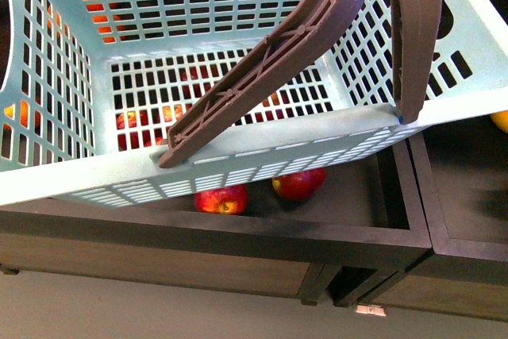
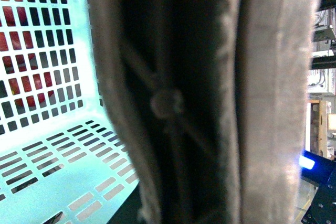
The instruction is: Pick mango and avocado into basket
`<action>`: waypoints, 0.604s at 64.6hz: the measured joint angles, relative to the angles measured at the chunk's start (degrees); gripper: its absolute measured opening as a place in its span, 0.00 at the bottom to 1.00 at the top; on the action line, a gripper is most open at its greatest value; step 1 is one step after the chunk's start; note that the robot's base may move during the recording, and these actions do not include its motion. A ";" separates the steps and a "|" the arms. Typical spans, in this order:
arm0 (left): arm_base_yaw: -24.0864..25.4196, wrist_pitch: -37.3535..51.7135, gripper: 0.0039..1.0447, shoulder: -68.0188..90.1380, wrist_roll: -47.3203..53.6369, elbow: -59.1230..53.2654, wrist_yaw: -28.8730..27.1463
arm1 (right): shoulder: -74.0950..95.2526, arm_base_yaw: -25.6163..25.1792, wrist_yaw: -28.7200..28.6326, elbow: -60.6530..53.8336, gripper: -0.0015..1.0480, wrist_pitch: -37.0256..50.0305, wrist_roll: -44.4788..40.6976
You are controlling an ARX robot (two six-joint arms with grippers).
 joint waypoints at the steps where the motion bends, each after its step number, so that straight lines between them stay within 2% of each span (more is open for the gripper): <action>1: 0.00 0.00 0.13 0.00 0.00 0.00 0.00 | 0.09 0.02 0.02 0.15 0.92 -0.07 0.00; 33: 0.00 0.00 0.13 0.00 0.00 0.00 -0.02 | 4.68 0.48 0.37 8.50 0.91 -4.33 0.02; 39: 0.00 0.00 0.13 0.00 0.00 0.00 0.00 | 5.33 0.48 0.42 9.46 0.74 -4.87 0.00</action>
